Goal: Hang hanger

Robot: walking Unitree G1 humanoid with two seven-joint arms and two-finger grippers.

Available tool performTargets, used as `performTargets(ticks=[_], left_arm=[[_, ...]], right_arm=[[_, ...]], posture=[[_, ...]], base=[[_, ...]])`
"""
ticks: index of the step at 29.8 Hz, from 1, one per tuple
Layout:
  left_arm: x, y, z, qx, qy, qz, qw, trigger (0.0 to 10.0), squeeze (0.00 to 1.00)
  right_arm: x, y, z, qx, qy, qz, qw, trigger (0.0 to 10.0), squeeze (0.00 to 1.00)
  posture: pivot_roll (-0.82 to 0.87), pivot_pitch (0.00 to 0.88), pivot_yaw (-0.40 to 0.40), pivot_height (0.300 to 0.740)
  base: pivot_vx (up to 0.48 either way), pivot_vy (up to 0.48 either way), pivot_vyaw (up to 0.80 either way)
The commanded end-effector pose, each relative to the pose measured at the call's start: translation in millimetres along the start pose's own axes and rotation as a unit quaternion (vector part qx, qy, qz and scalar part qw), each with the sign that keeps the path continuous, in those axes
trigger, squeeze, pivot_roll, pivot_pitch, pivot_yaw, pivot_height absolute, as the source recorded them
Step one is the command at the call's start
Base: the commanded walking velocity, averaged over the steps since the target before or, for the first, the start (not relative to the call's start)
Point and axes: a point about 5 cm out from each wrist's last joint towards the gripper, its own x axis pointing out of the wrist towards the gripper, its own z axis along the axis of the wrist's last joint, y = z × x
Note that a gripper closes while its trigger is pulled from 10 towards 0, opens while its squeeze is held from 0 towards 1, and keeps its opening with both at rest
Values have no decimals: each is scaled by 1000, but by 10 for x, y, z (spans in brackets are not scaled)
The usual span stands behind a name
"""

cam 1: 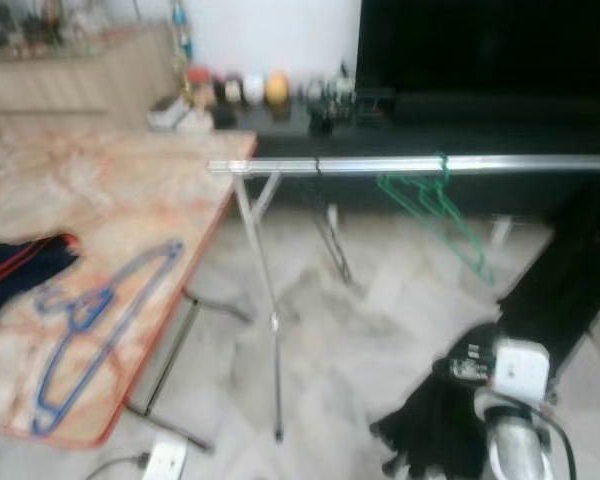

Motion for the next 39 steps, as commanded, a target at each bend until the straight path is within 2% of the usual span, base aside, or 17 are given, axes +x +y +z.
performTargets(ticks=[1,16,26,30,39], left_arm=[[17,51,123,5,-17,6,1000,10000,0],[17,49,126,5,-18,6,1000,10000,0],[17,42,136,-2,-25,3,1000,10000,0],[20,45,141,25,-19,1,1000,10000,0],[19,44,137,29,-18,1,999,10000,0]], right_arm=[[28,37,59,8,-12,3,1000,10000,0],[36,56,49,6,-7,14,1000,10000,0],[41,76,40,7,-3,26,1000,10000,0],[46,88,39,6,-2,30,1000,10000,0],[53,90,32,4,2,40,999,10000,0]], posture=[[23,11,60,740],[25,15,58,740],[24,15,57,740],[23,11,58,740],[22,5,57,740]], base=[[-304,0,0],[-300,0,0],[0,0,0],[0,0,0],[0,-382,0]])
